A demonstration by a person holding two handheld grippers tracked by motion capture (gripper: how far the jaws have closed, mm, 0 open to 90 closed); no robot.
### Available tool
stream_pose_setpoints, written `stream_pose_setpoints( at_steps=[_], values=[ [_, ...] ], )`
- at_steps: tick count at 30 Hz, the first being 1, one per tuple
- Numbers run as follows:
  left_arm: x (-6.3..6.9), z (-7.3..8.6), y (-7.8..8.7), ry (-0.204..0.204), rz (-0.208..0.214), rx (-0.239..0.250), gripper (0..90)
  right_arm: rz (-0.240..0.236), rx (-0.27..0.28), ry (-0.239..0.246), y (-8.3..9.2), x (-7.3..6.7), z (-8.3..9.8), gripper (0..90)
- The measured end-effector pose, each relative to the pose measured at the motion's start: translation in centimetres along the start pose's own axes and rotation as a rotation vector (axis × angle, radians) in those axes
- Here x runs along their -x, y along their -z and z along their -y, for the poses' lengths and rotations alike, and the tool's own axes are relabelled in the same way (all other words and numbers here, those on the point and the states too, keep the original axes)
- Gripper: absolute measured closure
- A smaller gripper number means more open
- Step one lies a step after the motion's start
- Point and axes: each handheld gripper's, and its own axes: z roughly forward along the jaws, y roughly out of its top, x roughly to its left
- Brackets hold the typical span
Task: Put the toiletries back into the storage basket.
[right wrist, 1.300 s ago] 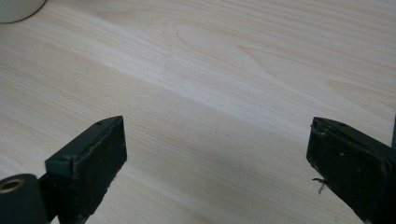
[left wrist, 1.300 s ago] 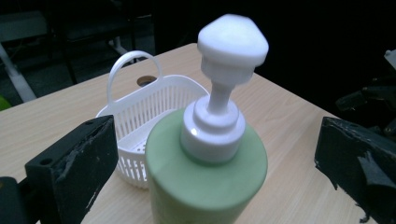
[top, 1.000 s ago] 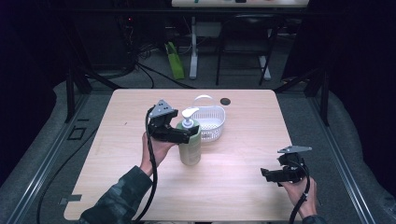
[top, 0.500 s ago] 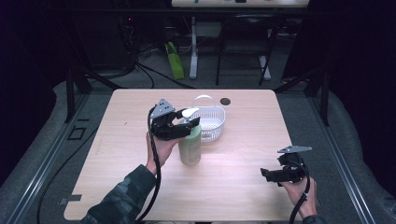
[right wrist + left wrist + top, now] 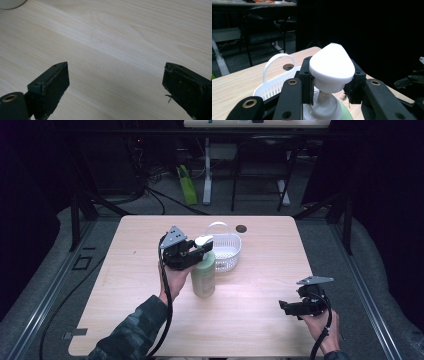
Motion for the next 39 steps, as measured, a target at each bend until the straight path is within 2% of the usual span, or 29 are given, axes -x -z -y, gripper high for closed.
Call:
stream_pose_setpoints(
  at_steps=[1,4,8,12,14,24,30,39],
  values=[
    [0.0,0.1,0.0,-0.012,-0.003,0.000,64.3,0.005,0.000,-0.001,0.0,0.1,0.0,6.7],
    [-0.1,0.2,-0.1,-0.009,-0.004,0.003,66.1,0.003,0.006,-0.011,0.1,0.1,0.1,6.8],
    [-0.1,0.1,0.1,-0.030,-0.010,-0.004,66.6,0.003,0.003,-0.009,0.1,0.1,0.2,6.9],
    [-0.2,0.2,0.1,-0.016,-0.014,0.006,66.6,0.002,0.001,-0.009,0.2,0.1,0.2,6.9],
    [-0.1,0.2,0.0,-0.032,-0.012,0.004,66.7,0.004,0.006,-0.009,0.2,0.1,0.2,7.0],
    [-0.4,0.2,0.7,-0.028,-0.021,0.012,66.8,0.008,0.007,0.003,0.3,-0.1,0.1,7.0],
    [0.1,-0.1,0.8,-0.057,-0.016,0.017,66.8,0.004,0.001,-0.001,0.1,-0.1,0.1,6.8],
    [0.1,-0.3,1.1,-0.059,-0.016,0.017,66.8,0.005,-0.007,0.008,0.0,-0.1,0.1,6.7]
  ],
)
